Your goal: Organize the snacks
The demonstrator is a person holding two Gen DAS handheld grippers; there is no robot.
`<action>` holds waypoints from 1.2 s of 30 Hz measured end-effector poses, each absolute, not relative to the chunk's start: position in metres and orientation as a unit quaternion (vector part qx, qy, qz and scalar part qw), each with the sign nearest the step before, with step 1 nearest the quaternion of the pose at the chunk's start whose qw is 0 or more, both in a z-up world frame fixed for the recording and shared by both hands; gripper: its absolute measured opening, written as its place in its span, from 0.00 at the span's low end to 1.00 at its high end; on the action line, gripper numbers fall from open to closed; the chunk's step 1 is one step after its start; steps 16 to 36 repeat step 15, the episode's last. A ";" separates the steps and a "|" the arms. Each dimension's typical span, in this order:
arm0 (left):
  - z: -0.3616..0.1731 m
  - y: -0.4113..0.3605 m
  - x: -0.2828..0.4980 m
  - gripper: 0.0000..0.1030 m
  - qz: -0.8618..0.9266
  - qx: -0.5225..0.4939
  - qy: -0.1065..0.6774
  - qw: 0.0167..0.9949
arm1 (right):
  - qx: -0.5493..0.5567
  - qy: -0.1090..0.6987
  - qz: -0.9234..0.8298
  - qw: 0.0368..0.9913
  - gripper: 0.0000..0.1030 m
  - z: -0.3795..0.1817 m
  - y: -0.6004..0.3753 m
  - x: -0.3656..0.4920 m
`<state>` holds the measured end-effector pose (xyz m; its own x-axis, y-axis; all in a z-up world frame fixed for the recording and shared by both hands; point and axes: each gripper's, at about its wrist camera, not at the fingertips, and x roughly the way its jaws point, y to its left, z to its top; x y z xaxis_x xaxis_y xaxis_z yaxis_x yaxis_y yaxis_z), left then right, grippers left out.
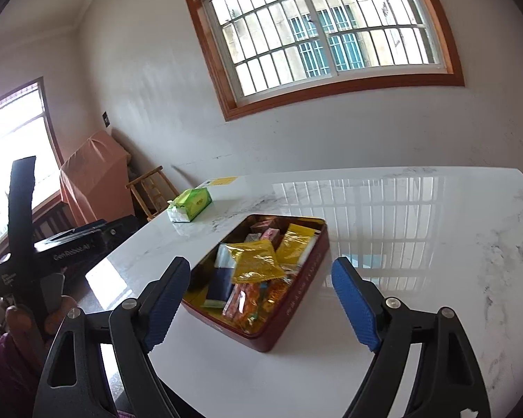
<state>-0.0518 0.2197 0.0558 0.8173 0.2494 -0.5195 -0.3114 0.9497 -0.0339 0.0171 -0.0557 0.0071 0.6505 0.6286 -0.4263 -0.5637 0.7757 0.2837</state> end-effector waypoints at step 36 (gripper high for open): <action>0.053 0.187 -0.046 0.86 0.139 -0.048 0.269 0.952 | 0.014 0.359 0.136 0.923 0.90 -0.054 -0.181 0.101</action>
